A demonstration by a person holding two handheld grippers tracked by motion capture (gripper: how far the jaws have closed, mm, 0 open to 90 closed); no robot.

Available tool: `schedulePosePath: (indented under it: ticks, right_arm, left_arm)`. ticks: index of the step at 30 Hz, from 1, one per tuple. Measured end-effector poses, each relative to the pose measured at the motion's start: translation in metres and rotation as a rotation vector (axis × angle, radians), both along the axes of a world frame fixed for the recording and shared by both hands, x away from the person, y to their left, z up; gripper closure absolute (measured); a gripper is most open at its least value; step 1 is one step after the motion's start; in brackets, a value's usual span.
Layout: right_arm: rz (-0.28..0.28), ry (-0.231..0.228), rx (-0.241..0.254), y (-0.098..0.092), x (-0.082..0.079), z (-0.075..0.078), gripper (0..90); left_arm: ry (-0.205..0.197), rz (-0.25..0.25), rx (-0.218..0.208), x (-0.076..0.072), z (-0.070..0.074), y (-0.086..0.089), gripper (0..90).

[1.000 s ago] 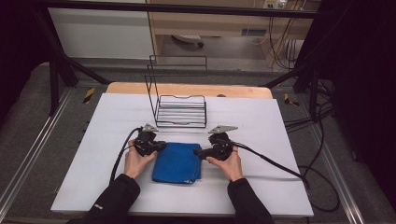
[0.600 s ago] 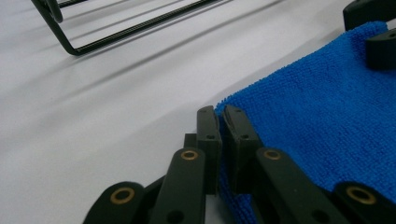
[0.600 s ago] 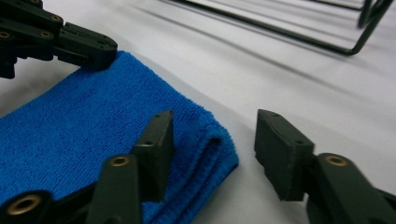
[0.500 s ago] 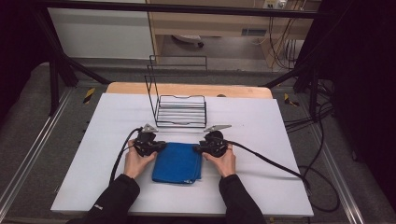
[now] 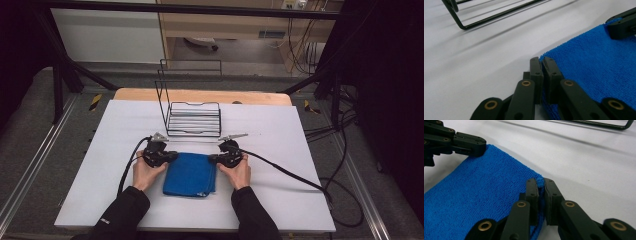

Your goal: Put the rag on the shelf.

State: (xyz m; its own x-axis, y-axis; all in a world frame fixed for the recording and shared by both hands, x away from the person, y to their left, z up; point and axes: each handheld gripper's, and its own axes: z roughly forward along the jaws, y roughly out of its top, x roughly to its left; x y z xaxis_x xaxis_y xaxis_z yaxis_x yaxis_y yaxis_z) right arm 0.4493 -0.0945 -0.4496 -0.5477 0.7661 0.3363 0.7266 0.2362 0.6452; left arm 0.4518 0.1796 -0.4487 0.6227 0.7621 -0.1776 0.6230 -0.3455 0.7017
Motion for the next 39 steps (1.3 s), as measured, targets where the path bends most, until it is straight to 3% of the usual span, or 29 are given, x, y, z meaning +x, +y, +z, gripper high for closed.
schedulePosePath:
  ticks: [5, 10, 19, 29, 39]
  right_arm:
    - [0.005, -0.049, 0.03, -0.001, -0.003, 0.005, 84.6]
    - [0.008, -0.088, 0.069, -0.003, -0.008, 0.014, 84.6]
    - [0.046, -0.182, 0.091, -0.003, -0.016, 0.032, 84.7]
    - [0.055, -0.232, 0.12, -0.003, -0.023, 0.049, 84.7]
    - [0.064, -0.275, 0.125, -0.012, -0.032, 0.063, 84.7]
  left_arm:
    - [-0.003, 0.008, -0.023, -0.003, 0.007, 0.006, 86.7]
    - [-0.05, 0.001, -0.046, -0.012, 0.02, 0.011, 86.7]
    - [-0.121, -0.004, -0.074, -0.026, 0.039, 0.018, 86.7]
    - [-0.167, -0.007, -0.114, -0.036, 0.054, 0.023, 86.6]
    - [-0.212, -0.024, -0.124, -0.047, 0.068, 0.018, 86.7]
